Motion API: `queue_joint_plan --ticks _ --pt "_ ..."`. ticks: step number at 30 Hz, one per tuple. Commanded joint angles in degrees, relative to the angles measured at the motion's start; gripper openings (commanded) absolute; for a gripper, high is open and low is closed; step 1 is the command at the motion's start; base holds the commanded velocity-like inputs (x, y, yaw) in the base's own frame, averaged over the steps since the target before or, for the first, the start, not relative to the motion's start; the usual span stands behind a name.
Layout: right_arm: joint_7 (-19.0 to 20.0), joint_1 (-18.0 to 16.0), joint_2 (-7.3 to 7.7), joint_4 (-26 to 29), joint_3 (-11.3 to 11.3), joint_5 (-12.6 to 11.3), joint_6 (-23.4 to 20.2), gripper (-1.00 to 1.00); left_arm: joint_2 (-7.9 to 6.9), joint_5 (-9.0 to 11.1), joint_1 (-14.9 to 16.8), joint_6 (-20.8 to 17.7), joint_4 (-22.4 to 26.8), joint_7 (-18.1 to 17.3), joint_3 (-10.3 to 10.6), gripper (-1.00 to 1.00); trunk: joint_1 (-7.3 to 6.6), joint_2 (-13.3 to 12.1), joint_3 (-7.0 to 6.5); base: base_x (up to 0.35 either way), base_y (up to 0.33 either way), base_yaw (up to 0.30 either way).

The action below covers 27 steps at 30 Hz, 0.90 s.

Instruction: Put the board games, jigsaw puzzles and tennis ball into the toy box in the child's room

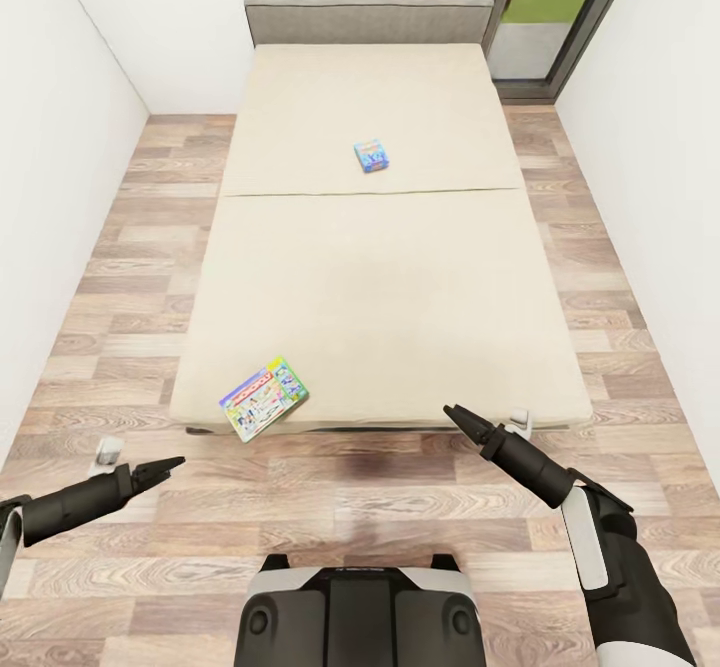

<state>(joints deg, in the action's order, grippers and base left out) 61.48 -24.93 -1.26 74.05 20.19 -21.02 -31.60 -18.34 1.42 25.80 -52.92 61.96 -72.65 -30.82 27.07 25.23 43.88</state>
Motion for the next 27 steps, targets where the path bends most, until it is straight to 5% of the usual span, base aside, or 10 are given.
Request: queue_joint_plan --ticks 1,6,15,27 --pt "0.06 -0.03 -0.05 0.05 0.12 -0.17 -0.46 1.0 0.43 0.14 0.08 -0.6 -0.55 1.08 -0.03 1.0 0.25 0.5 0.24 0.0 0.0 0.0" --pt "-0.07 -0.03 0.02 0.11 -0.45 -0.24 -0.95 1.0 1.04 0.42 0.51 -0.53 -4.29 4.65 -0.03 1.0 1.35 2.5 1.14 0.0 0.0 0.0" --pt "0.3 0.09 0.16 4.87 -3.46 -0.62 -2.14 1.0 1.19 0.35 3.53 -0.28 -6.94 5.94 -0.03 1.0 3.32 6.11 2.75 0.0 0.0 0.0" --pt "4.29 2.59 0.33 12.34 -5.11 -1.24 -10.27 1.0 1.18 0.4 3.97 2.33 -7.71 6.03 0.01 1.0 5.96 10.92 4.91 0.0 0.0 0.0"
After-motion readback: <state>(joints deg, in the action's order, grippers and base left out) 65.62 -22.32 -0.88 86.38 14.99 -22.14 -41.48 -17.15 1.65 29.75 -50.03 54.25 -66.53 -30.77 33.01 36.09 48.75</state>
